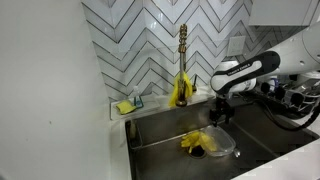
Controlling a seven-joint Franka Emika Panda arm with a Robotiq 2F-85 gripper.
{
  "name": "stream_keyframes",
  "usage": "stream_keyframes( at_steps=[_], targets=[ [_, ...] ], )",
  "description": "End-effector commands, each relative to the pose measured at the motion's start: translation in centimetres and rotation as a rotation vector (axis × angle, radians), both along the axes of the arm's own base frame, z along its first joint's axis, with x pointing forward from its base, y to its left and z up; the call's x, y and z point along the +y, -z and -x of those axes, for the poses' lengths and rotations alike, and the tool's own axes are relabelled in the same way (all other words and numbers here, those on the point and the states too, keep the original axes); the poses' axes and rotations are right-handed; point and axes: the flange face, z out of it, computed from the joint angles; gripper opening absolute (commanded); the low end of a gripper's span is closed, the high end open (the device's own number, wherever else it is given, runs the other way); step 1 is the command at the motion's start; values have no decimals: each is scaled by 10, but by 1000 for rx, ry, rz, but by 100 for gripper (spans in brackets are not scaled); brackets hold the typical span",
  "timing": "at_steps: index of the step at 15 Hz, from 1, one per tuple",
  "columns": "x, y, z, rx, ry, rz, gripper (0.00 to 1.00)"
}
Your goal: Move both of the lunchboxes to the sink at once
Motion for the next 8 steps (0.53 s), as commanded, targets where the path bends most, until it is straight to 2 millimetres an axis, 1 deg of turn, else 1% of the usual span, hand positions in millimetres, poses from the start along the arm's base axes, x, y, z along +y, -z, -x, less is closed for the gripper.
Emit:
stream_keyframes(
  at_steps=[1, 4, 8],
  targets=[
    [8, -15, 4, -13, -17, 7, 100],
    [15, -39, 17, 42, 11, 6, 100],
    [11, -84, 39, 124, 108, 102, 100]
  ],
)
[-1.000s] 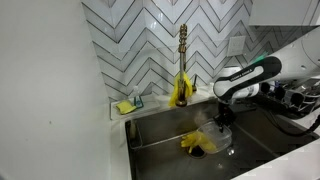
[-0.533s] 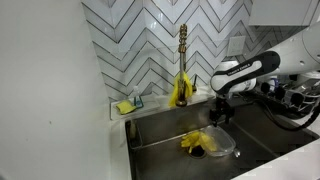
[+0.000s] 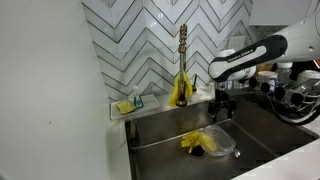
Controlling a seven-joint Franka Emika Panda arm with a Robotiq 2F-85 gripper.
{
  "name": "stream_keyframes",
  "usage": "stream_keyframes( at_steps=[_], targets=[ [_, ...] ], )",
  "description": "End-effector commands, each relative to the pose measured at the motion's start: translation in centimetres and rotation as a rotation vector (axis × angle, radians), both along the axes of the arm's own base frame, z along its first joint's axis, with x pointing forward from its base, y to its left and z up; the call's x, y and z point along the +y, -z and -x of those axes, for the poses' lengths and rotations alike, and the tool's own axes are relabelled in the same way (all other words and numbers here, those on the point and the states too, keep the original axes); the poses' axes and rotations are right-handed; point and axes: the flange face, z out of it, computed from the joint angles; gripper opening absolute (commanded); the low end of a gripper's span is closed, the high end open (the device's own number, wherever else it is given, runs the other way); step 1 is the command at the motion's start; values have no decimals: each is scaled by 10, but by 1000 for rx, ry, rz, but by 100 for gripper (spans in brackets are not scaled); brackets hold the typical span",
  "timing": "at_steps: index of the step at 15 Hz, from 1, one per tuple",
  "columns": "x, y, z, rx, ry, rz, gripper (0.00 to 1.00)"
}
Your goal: Move both of the lunchboxes to the sink at once
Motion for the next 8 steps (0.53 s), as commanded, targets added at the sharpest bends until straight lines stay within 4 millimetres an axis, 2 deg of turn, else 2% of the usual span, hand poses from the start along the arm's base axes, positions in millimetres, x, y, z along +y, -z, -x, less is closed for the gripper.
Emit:
stream_keyframes(
  at_steps=[1, 3, 7, 8],
  targets=[
    [-6, -43, 23, 66, 94, 73, 100],
    [-15, -68, 30, 54, 113, 135, 100],
    [-27, -120, 37, -28, 39, 252, 100],
    [-24, -103, 27, 12, 64, 190, 100]
  ],
)
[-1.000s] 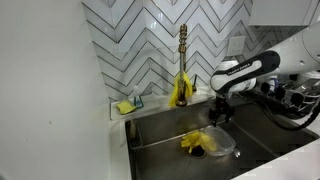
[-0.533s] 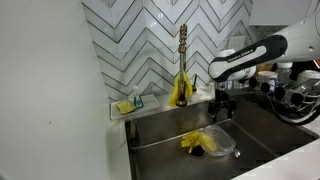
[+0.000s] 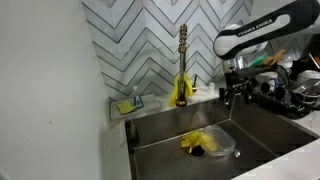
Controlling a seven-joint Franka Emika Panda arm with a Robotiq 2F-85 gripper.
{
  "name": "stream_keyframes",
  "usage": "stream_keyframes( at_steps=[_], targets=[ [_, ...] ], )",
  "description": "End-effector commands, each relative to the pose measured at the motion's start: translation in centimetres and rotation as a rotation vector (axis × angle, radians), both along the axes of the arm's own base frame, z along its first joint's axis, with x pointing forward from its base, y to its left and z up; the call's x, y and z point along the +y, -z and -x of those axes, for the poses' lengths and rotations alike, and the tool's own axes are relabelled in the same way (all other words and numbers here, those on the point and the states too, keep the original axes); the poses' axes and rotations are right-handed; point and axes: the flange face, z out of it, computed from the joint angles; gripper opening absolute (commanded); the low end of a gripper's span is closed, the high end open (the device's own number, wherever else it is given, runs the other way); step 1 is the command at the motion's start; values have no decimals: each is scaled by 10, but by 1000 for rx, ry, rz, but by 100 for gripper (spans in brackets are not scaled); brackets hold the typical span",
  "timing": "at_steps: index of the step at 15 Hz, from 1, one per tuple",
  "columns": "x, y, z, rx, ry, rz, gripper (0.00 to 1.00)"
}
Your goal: Move both of the lunchboxes to the sink at once
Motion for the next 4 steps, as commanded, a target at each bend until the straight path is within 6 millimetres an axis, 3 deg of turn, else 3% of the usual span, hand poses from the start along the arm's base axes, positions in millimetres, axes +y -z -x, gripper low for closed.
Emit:
stream_keyframes(
  at_steps=[1, 4],
  targets=[
    [0, -9, 0, -12, -2, 0, 100],
    [0, -7, 0, -8, -1, 1, 100]
  ],
)
